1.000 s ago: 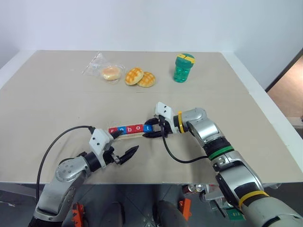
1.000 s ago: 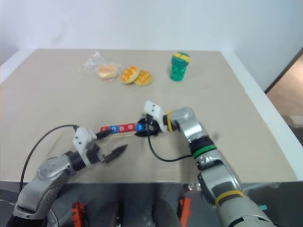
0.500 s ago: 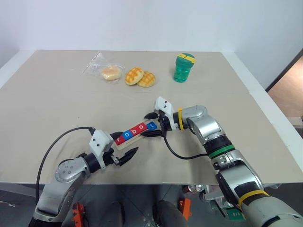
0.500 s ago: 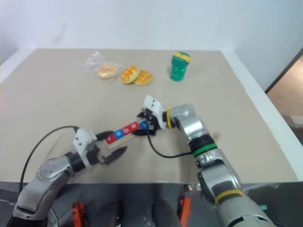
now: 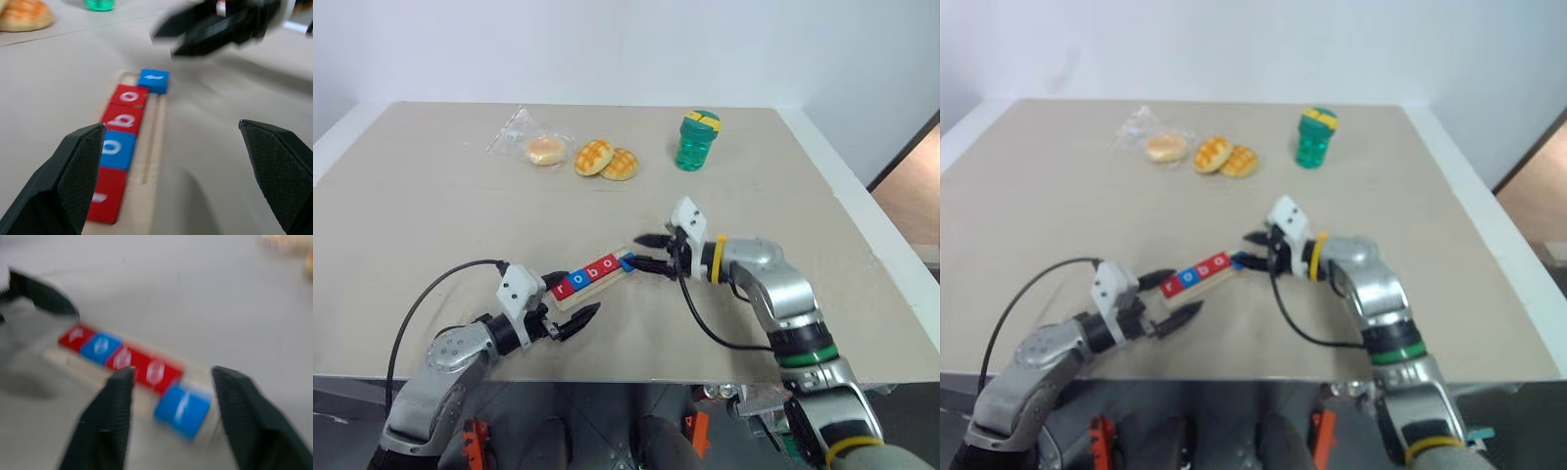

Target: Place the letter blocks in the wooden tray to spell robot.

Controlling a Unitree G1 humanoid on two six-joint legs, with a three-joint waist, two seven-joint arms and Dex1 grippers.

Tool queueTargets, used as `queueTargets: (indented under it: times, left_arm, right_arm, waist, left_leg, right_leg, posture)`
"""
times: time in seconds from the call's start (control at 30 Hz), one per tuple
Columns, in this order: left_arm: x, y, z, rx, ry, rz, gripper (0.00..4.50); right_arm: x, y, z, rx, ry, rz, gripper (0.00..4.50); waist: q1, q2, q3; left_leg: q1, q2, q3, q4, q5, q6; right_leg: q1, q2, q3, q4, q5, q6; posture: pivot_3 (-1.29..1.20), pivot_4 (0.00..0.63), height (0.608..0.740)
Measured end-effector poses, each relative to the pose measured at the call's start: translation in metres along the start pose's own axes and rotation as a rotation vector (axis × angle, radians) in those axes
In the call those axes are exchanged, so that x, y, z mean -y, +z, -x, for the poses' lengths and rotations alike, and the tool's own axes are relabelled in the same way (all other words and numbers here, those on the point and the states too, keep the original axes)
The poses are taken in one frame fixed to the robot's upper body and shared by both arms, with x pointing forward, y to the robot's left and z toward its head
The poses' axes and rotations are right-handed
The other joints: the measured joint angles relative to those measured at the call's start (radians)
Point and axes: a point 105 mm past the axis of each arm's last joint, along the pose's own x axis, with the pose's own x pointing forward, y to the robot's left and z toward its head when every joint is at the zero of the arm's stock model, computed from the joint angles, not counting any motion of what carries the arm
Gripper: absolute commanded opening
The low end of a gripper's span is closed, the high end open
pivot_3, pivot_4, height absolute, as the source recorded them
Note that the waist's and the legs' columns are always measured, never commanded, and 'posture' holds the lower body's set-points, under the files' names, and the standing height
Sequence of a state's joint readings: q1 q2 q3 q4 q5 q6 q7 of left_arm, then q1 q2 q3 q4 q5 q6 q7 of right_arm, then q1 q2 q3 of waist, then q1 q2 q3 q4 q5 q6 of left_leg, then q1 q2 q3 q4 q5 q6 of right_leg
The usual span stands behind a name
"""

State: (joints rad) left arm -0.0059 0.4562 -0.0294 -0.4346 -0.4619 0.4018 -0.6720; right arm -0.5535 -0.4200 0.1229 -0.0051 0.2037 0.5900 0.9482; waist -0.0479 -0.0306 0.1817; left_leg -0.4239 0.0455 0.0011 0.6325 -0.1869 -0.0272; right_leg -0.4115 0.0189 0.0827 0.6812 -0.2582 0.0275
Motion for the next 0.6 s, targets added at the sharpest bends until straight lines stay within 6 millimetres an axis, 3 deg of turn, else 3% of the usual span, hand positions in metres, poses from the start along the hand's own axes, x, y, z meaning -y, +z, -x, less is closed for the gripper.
queueTargets:
  times: [0.1,0.6]
  left_arm:
    - [0.002,0.002,0.000,-0.004,-0.026,0.005,4.50]
    - [0.002,-0.001,0.002,-0.031,-0.028,0.006,4.50]
  right_arm:
    - [0.000,-0.004,0.008,-0.011,-0.040,-0.021,0.11]
    - [-0.010,-0.015,-0.001,-0.067,-0.029,-0.018,0.05]
  waist:
    - [-0.004,0.000,0.000]
    - [-0.002,0.000,0.000]
  left_leg:
    - [0.001,0.001,0.001,0.000,0.000,0.000]
    - [0.001,0.001,0.000,0.000,0.000,0.000]
  right_leg:
    - [0.000,0.001,0.000,0.000,0.001,-0.001]
    - [0.000,0.001,0.000,0.000,0.001,-0.001]
  posture:
    - [0.00,0.150,0.740]
    - [0.00,0.150,0.740]
